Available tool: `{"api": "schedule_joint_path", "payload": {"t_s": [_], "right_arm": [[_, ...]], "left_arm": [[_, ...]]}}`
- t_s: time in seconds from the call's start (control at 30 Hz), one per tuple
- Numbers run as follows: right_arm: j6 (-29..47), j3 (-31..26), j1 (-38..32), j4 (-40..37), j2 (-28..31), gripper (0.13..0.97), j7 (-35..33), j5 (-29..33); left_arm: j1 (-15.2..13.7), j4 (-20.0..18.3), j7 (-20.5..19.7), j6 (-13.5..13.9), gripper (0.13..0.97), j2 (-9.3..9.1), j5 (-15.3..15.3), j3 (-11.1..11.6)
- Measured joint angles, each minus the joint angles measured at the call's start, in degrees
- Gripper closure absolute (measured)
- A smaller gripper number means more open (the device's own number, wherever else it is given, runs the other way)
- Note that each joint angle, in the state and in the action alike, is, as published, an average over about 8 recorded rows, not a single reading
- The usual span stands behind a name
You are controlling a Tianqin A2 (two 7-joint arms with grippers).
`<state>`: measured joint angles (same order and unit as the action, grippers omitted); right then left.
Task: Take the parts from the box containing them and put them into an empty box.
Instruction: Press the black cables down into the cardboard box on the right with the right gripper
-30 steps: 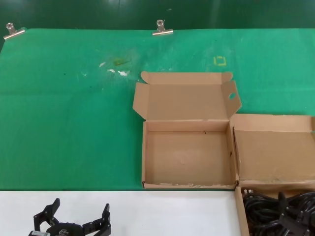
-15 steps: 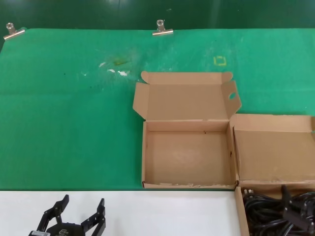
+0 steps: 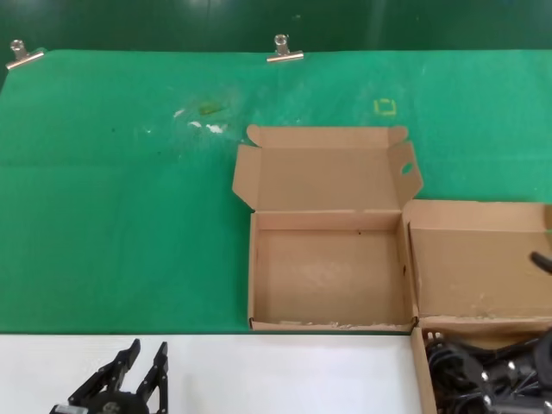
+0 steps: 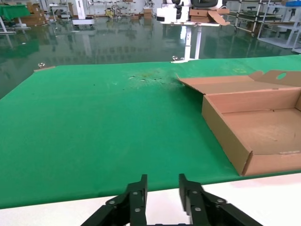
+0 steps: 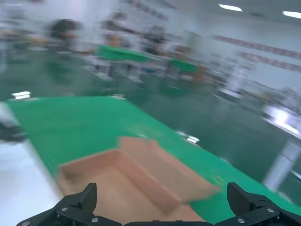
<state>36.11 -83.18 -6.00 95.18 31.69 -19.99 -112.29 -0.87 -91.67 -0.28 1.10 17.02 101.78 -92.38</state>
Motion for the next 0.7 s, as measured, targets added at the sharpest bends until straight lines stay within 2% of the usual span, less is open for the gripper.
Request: {"api": "schedule_joint_path", "payload": {"t_s": [0.17, 0.33, 0.47, 0.7], "right_arm": [[9.9, -0.6, -2.0, -0.6, 7.3, 0.129, -3.6, -1.6], [17.3, -2.7, -4.7, -0.8, 14.8, 0.129, -4.6, -1.2], [21.2, -5.3, -7.2, -0.6, 19.9, 0.129, -3.8, 0.3], [25.8, -10.8, -12.3, -1.4, 26.2, 0.129, -2.9, 5.3]], "left_arm": [[0.0, 0.0, 0.0, 0.0, 0.789, 0.0, 0.0, 0.0], [0.0, 0.0, 0.0, 0.0, 0.845, 0.0, 0.0, 0.0], [0.0, 0.0, 0.0, 0.0, 0.902, 0.0, 0.0, 0.0], [0.0, 0.0, 0.0, 0.0, 0.935, 0.0, 0.0, 0.0]]}}
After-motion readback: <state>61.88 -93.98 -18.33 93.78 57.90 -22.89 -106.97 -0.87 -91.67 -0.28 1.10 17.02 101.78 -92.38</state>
